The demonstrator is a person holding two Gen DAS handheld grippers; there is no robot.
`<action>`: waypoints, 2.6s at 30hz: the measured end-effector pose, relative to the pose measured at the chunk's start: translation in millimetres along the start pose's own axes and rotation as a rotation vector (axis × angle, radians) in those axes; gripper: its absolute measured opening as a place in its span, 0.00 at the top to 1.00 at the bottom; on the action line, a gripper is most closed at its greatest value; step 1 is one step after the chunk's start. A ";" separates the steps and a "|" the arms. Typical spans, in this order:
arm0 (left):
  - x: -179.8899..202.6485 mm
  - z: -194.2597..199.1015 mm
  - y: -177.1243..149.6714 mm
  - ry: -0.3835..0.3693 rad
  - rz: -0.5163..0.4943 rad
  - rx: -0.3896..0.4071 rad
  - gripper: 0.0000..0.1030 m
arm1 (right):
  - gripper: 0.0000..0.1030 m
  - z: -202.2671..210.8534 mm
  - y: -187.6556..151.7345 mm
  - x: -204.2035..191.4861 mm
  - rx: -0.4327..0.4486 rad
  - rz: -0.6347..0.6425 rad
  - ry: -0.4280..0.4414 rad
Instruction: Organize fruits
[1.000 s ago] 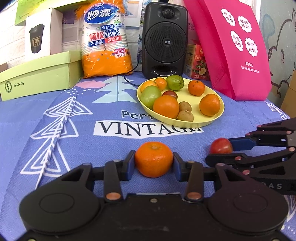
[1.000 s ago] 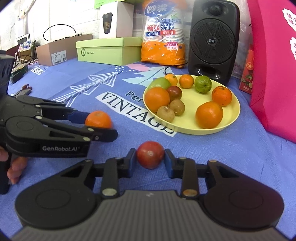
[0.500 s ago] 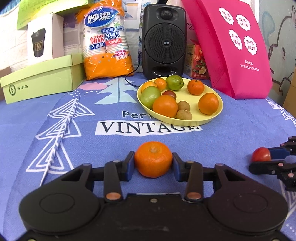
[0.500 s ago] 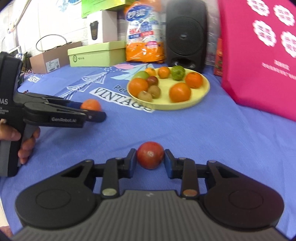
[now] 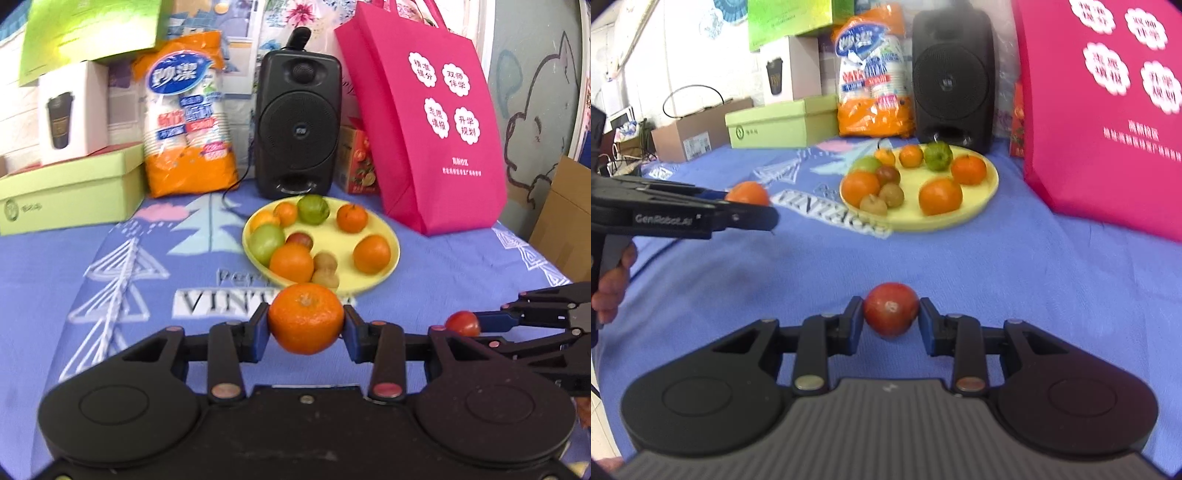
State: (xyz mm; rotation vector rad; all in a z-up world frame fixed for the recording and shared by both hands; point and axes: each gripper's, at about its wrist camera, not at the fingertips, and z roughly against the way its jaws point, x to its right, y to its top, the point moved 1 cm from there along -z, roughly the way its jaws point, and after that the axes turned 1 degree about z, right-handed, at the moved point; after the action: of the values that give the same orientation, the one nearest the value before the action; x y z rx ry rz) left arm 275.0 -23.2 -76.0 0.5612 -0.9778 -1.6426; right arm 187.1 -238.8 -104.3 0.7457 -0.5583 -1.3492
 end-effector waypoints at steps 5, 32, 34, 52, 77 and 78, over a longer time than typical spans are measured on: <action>7.9 -36.1 34.7 -0.004 -0.057 0.003 0.62 | 0.70 -16.5 35.6 8.3 0.038 0.041 -0.029; 3.0 -154.6 100.0 0.084 -0.051 -0.049 0.37 | 0.68 -107.3 99.7 44.4 0.035 0.039 -0.090; 3.3 -146.9 101.2 0.100 -0.061 -0.032 0.33 | 0.62 -100.2 100.5 44.4 0.042 0.037 -0.087; 14.0 20.8 39.5 0.316 0.031 0.041 0.00 | 0.00 33.5 60.6 1.5 0.148 -0.139 -0.109; 84.7 182.9 -26.6 0.339 0.081 0.104 0.00 | 0.00 158.2 1.3 -80.3 0.138 -0.102 -0.394; 84.7 184.7 -25.6 0.338 0.080 0.108 0.00 | 0.00 159.8 1.0 -80.6 0.139 -0.102 -0.397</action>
State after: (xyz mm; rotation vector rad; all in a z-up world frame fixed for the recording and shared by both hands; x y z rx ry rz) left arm 92.3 -43.8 14.4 0.8324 -0.8286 -1.3738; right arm 57.3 -183.9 6.0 0.6261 -0.9466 -1.5775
